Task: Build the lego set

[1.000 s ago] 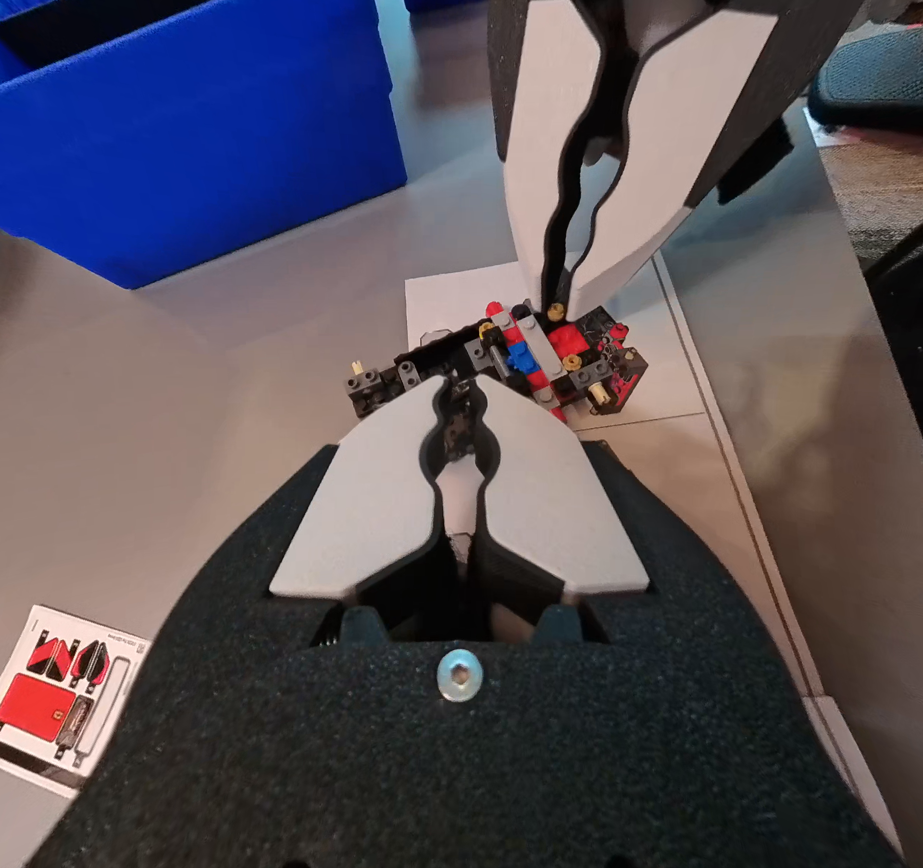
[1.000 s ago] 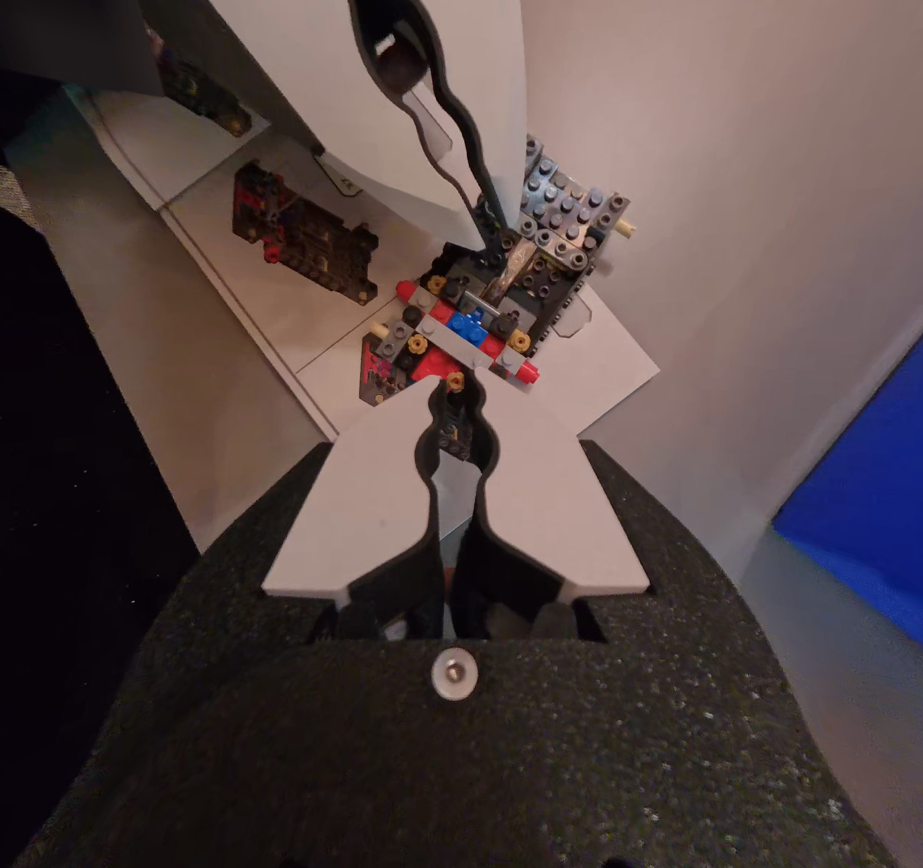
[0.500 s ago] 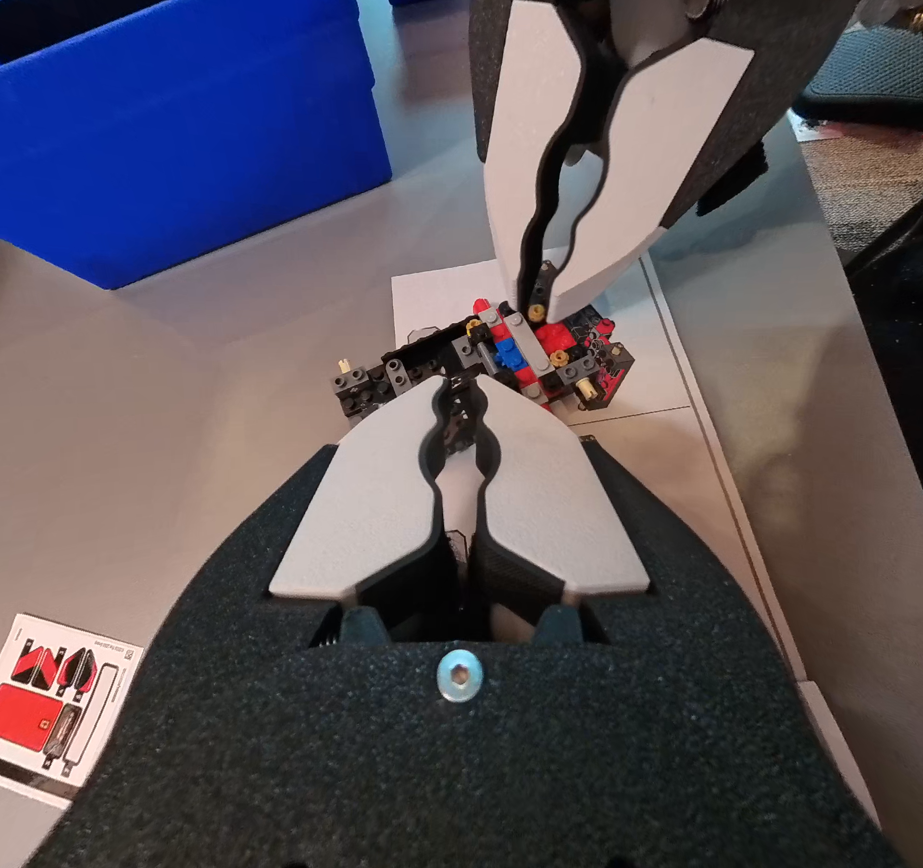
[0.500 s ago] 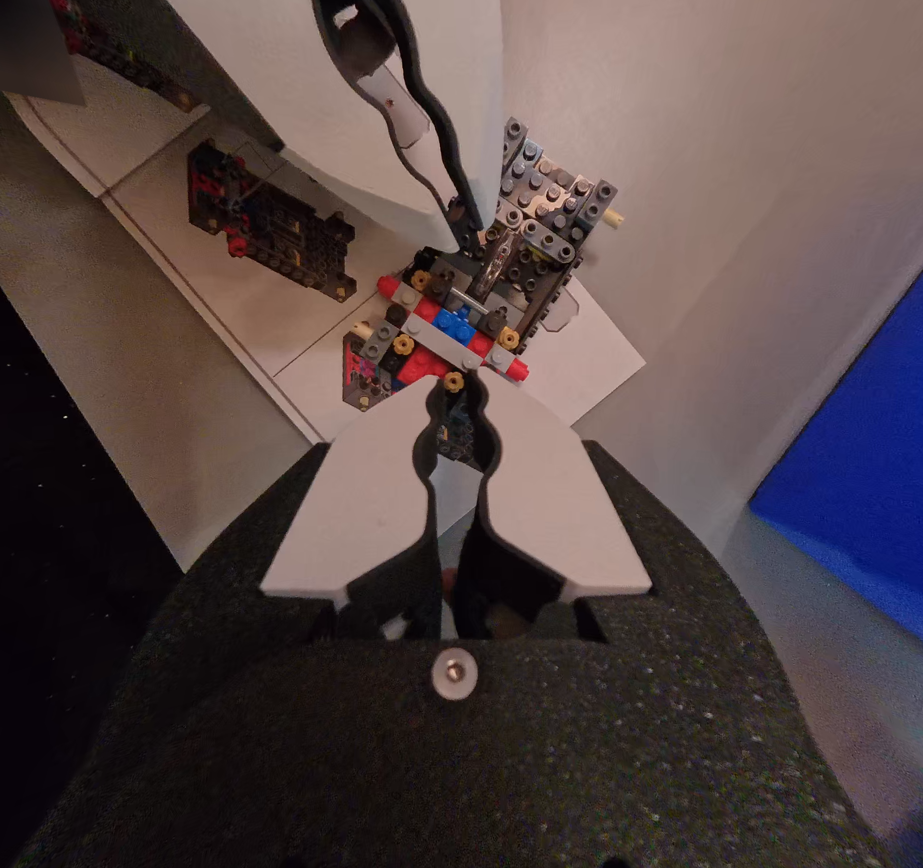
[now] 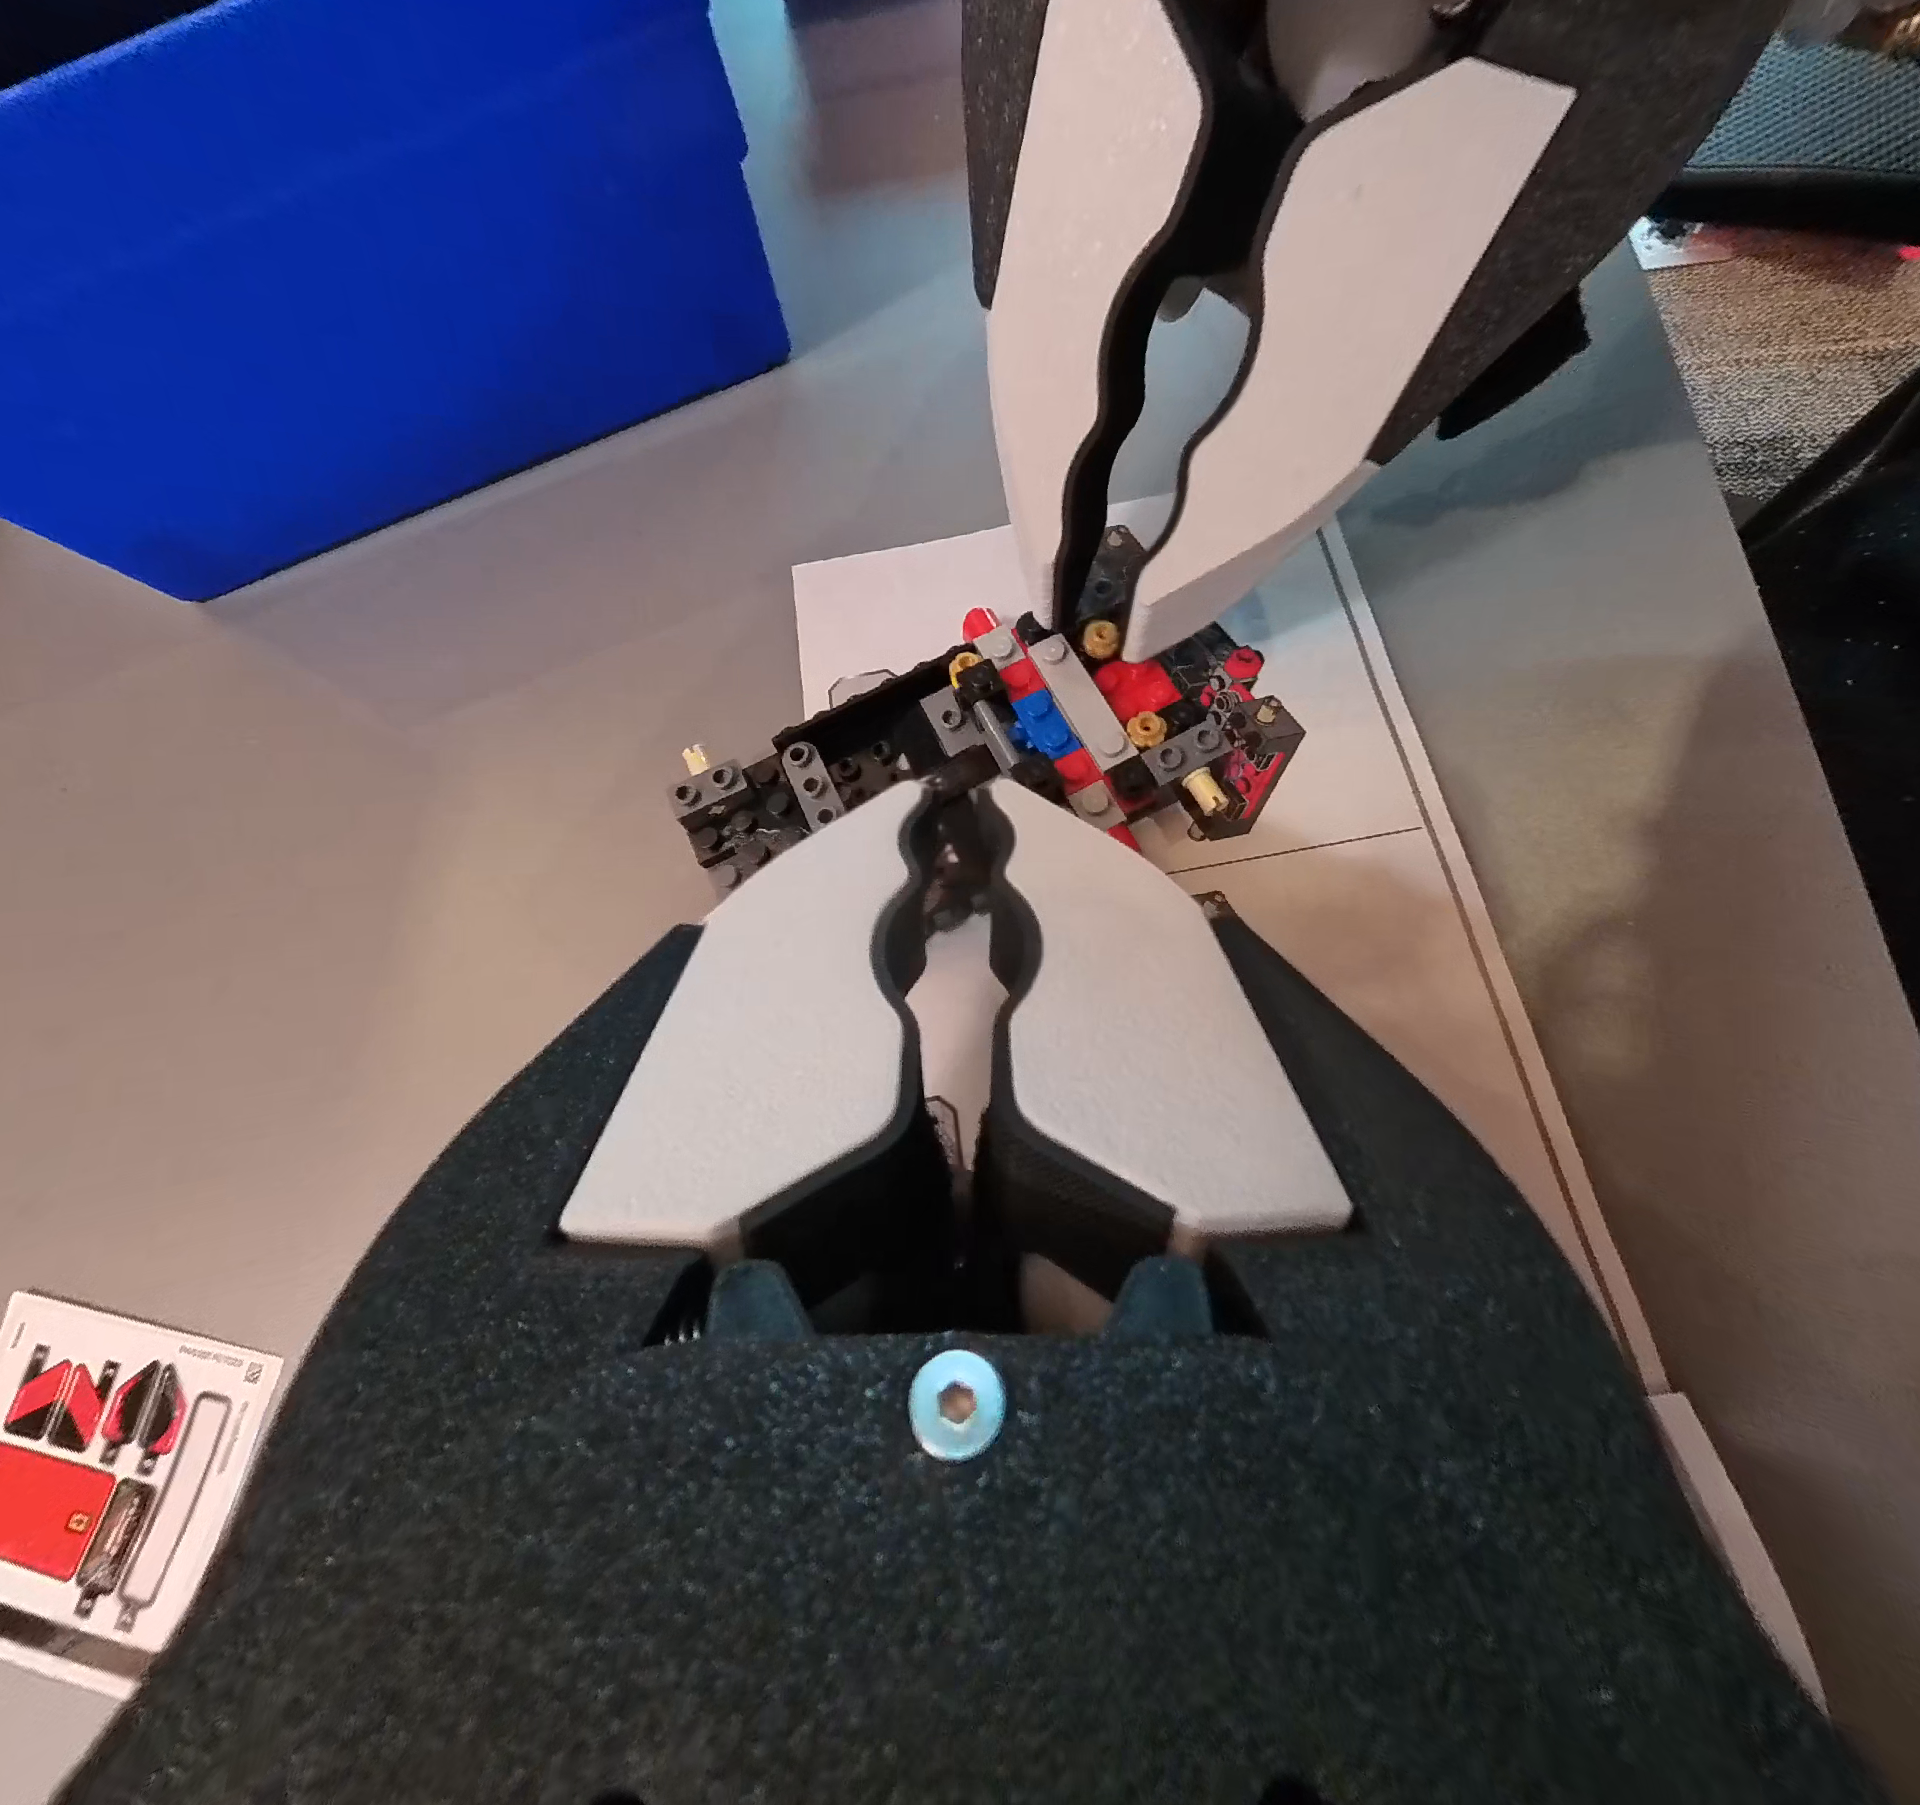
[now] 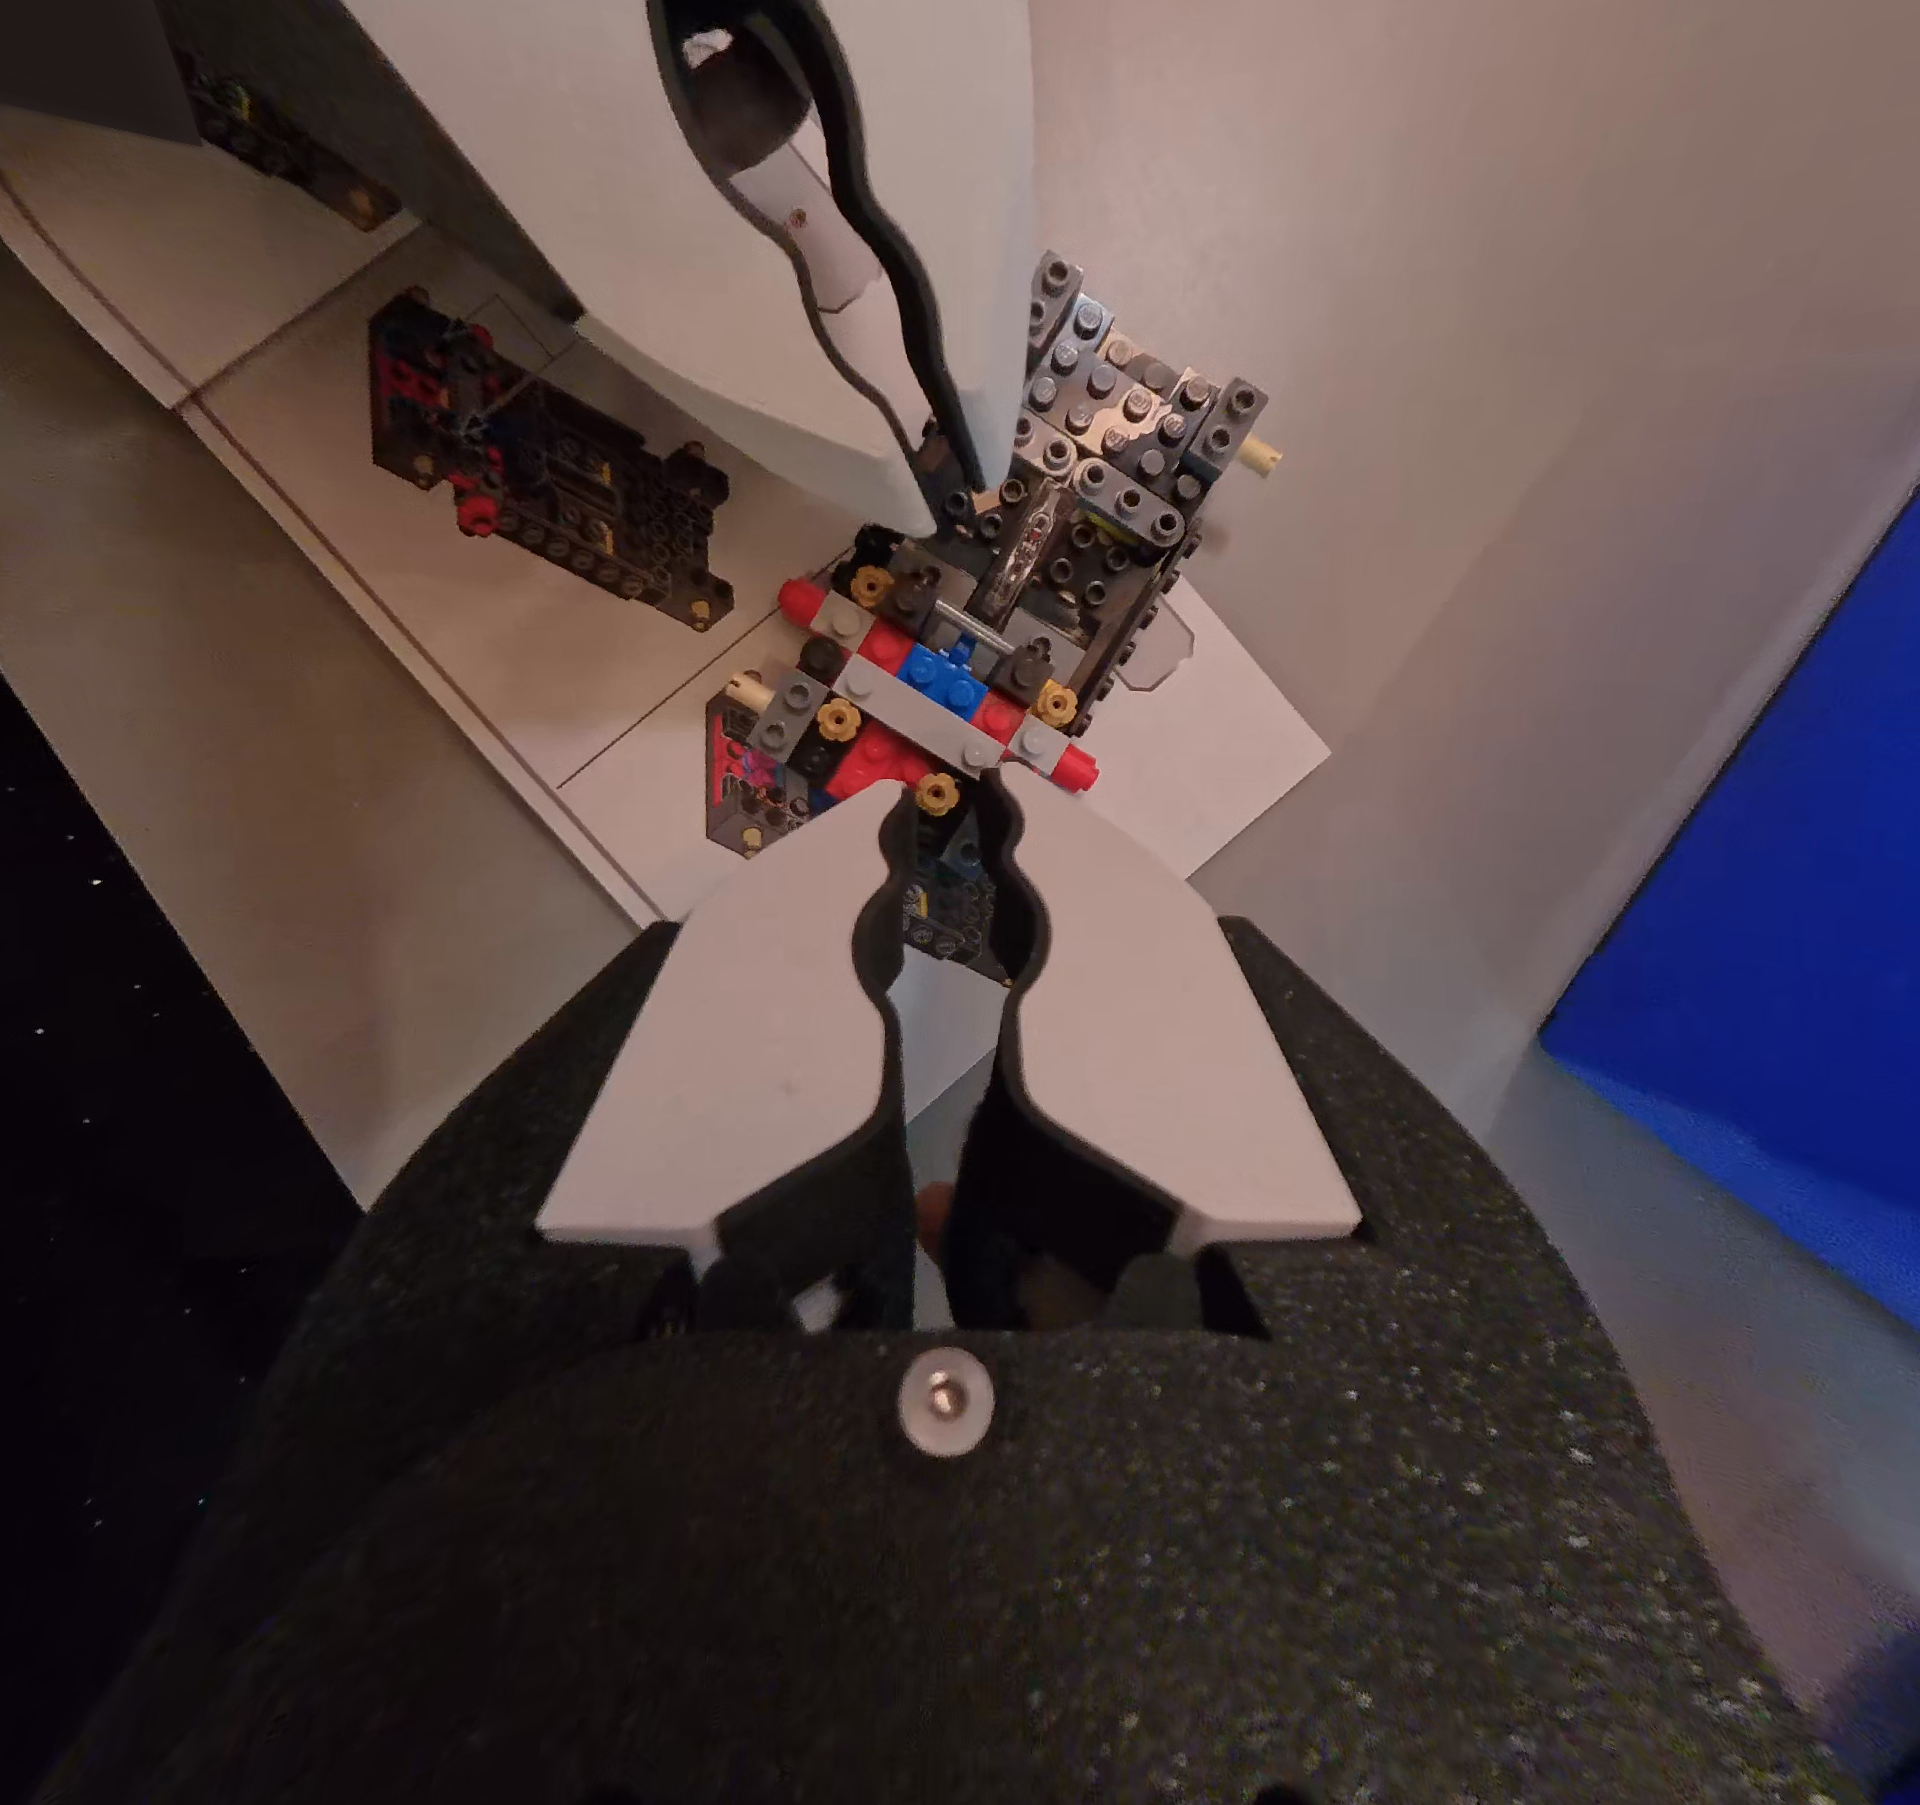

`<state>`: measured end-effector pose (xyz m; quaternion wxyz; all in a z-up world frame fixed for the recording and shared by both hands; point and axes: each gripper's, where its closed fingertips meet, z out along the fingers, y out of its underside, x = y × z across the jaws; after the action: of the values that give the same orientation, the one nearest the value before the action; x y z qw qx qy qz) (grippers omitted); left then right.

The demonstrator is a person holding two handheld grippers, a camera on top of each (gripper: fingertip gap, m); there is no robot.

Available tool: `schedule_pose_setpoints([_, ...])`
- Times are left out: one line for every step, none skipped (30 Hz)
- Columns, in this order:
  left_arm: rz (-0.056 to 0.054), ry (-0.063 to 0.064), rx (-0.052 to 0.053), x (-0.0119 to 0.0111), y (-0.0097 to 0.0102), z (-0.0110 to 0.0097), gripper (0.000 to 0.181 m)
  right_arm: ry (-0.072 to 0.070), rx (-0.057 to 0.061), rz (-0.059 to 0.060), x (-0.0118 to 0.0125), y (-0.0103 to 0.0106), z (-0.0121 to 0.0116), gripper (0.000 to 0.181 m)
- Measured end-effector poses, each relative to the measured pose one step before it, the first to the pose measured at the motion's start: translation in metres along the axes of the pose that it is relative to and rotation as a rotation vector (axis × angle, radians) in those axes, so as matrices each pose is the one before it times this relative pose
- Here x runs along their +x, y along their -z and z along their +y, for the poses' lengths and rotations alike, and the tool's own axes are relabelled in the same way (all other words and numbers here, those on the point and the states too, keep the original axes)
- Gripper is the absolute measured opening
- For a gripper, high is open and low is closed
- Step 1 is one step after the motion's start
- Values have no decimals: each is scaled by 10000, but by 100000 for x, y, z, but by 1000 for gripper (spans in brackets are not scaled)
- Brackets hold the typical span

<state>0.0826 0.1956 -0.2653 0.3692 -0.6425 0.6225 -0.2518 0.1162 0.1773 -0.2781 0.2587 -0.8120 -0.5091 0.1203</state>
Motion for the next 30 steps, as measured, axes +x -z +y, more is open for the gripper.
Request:
schedule_pose_setpoints([42,-23,-25,74,-19,36,6,0,13,24,32,3,2,11])
schedule_pose_setpoints([46,-17,-22,85,-29,26,6,3,23,94,126,21,-28,12])
schedule_pose_setpoints([50,-13,-23,83,-22,34,6,12,14,121,170,37,-21,13])
schedule_pose_setpoints([39,-19,-21,82,-21,30,6,26,-9,87,127,2,3,14])
schedule_pose_setpoints([22,-22,-8,43,2,3,6,16,-13,33,50,-28,15,14])
schedule_pose_setpoints([5,-8,5,11,-2,-8,6,-8,-6,14,27,-39,-1,15])
schedule_pose_setpoints([18,8,5,18,3,1,6,-3,14,28,59,4,-29,15])
schedule_pose_setpoints([13,14,5,14,9,-7,6,8,10,31,55,-11,-17,15])
schedule_pose_setpoints([-5,6,10,-15,21,-2,6,-8,-7,20,36,-18,14,15])
schedule_pose_setpoints([-2,5,15,-13,16,-22,6,-38,-5,23,50,-17,2,17])
schedule_pose_setpoints([14,10,12,11,18,-18,6,-46,-5,2,26,-21,-1,17])
schedule_pose_setpoints([13,4,1,20,-1,-1,6,-48,-34,-12,8,-24,36,18])
schedule_pose_setpoints([2,-2,-3,1,2,4,6,-51,-59,9,56,-41,74,20])
schedule_pose_setpoints([2,-2,-5,1,4,6,6,-58,-20,9,66,-7,29,21])
schedule_pose_setpoints([6,-8,-4,24,-1,11,6,-78,1,8,96,14,-9,23])
schedule_pose_setpoints([11,-10,-4,17,4,5,6,-93,-7,-14,55,3,11,24])
schedule_pose_setpoints([9,-5,-6,19,-8,9,6,-84,1,-40,32,-6,13,24])
schedule_pose_setpoints([2,-1,-5,1,3,6,6,-47,13,-32,25,2,16,24])
schedule_pose_setpoints([-2,2,-2,-10,2,17,6,-41,14,-10,36,4,14,25])
schedule_pose_setpoints([-2,4,2,-1,5,-10,6,-34,4,-2,52,11,26,25])
schedule_pose_setpoints([2,4,4,-5,4,2,6,-26,4,-7,21,25,26,26])
schedule_pose_setpoints([4,1,5,4,11,-8,6,-39,14,-15,23,16,11,26])
schedule_pose_setpoints([2,-2,-3,2,-6,-2,6,-31,12,-26,10,13,6,26])
schedule_pose_setpoints([2,-3,-12,14,-10,24,6,-39,17,-11,42,-2,22,27])
schedule_pose_setpoints([3,-3,-7,4,-9,10,6,-67,30,-22,39,-7,-6,28])
schedule_pose_setpoints([8,-2,-7,11,-9,11,6,-59,18,-57,-11,-12,23,28])
schedule_pose_setpoints([-2,-2,0,-4,-8,-6,6,-53,19,-46,-11,-17,12,28])
schedule_pose_setpoints([2,1,4,3,5,2,6,-50,21,-26,10,1,1,28])
schedule_pose_setpoints([-7,11,4,-21,2,2,6,-39,15,-20,4,16,5,28])
schedule_pose_setpoints([-5,7,0,-12,6,6,6,-36,16,-19,-7,13,0,28])
